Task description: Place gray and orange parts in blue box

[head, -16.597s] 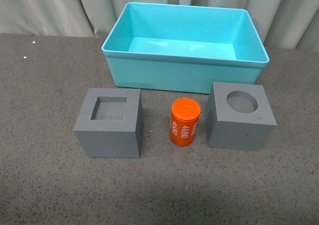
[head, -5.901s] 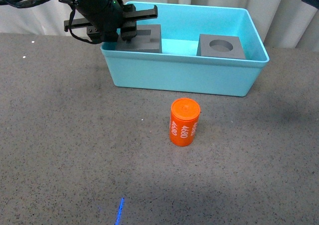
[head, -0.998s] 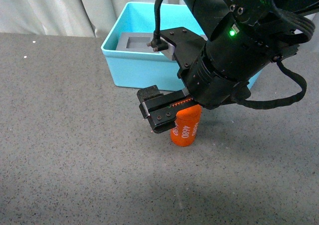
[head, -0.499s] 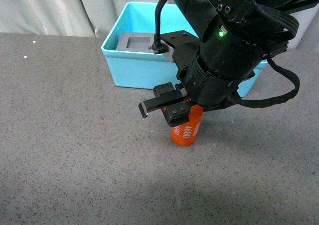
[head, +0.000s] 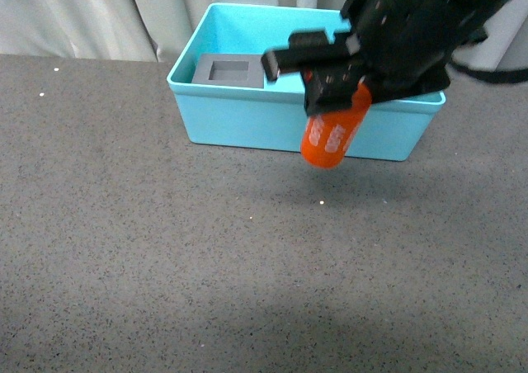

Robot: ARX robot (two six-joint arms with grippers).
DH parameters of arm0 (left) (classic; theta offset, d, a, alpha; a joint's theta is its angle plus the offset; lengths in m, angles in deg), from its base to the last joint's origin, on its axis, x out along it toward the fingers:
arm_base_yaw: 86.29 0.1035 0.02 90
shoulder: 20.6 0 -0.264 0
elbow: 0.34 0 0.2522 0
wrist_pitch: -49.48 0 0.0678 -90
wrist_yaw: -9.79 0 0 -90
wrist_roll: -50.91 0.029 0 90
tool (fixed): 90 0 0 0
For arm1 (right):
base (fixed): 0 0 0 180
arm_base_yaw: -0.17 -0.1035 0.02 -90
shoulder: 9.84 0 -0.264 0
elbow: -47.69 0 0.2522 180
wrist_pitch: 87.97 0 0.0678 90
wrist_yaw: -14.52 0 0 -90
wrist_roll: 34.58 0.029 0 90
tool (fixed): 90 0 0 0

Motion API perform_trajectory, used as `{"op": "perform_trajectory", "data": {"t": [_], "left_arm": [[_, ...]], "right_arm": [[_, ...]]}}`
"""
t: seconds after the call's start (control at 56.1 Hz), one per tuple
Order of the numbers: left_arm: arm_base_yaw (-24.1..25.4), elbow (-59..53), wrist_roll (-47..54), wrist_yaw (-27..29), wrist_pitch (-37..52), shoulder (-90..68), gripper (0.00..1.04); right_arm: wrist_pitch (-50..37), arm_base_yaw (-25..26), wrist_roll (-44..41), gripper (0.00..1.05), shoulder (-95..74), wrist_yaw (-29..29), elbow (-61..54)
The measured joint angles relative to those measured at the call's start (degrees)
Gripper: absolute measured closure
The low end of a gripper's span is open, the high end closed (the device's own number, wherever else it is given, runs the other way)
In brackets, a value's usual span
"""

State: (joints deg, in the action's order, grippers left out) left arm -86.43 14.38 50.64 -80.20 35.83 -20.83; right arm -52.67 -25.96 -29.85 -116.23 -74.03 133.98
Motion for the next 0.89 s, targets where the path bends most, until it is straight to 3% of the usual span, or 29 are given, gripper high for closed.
{"op": "perform_trajectory", "data": {"t": [0.16,0.303,0.57,0.891], "left_arm": [[0.0,0.0,0.0,0.0,0.0,0.0,0.07],[0.0,0.0,0.0,0.0,0.0,0.0,0.07],[0.0,0.0,0.0,0.0,0.0,0.0,0.07],[0.0,0.0,0.0,0.0,0.0,0.0,0.07]], "right_arm": [[0.4,2.7,0.0,0.6,0.6,0.0,6.4],[2.7,5.1,-0.6,0.6,-6.1,0.9,18.9],[8.5,3.8,-1.0,0.6,-22.3,3.0,34.0],[11.9,3.0,-0.4,0.6,-28.8,1.8,40.2]]}}
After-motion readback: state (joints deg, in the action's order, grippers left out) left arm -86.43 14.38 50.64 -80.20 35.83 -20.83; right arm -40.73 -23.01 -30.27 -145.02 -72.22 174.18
